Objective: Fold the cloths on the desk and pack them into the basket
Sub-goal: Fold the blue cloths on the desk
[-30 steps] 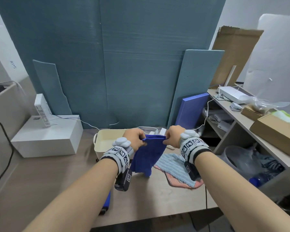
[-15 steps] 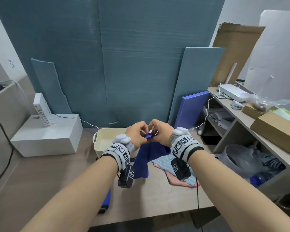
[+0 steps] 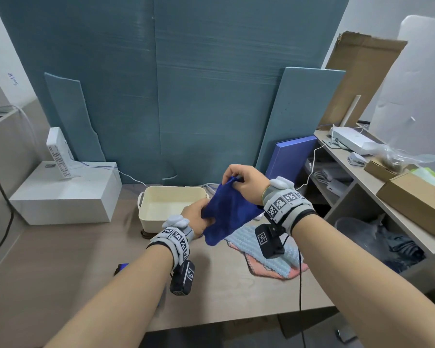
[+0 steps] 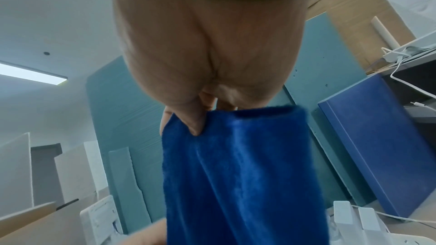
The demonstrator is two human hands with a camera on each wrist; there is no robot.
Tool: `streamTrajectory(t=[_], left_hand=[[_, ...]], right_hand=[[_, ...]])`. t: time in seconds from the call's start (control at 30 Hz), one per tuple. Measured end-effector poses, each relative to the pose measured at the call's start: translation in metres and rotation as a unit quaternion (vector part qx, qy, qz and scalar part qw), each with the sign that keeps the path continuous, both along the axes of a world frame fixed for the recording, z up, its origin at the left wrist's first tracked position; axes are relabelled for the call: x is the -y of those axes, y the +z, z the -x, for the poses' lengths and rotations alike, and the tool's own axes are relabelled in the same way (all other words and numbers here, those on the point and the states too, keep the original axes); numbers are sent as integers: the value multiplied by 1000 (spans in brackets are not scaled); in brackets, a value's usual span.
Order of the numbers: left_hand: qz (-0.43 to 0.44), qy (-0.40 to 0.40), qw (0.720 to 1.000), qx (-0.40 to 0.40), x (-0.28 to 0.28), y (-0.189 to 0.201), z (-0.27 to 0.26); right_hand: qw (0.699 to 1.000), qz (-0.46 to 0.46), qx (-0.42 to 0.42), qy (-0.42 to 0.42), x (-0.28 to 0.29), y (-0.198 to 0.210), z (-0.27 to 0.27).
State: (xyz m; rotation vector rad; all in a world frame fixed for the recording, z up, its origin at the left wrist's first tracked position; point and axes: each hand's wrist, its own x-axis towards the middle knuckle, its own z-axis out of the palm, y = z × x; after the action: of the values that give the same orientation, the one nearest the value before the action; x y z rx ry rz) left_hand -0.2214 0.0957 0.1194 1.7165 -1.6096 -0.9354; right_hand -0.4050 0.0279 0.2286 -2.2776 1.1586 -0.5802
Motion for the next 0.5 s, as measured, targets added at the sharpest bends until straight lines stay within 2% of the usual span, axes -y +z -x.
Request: streamTrajectory(t=[0.13,0.3,0.5], left_hand=[[-18,15,1000,13,-1,-12,0],[13,54,996,-70,-3,-20,12],[67,52,986,-145,10,2,44]], right_hand=[[1000,10,9,9,2,15,5],[999,23,-18,-28,8,21,22],[996,5,-50,-71,14,11,38]])
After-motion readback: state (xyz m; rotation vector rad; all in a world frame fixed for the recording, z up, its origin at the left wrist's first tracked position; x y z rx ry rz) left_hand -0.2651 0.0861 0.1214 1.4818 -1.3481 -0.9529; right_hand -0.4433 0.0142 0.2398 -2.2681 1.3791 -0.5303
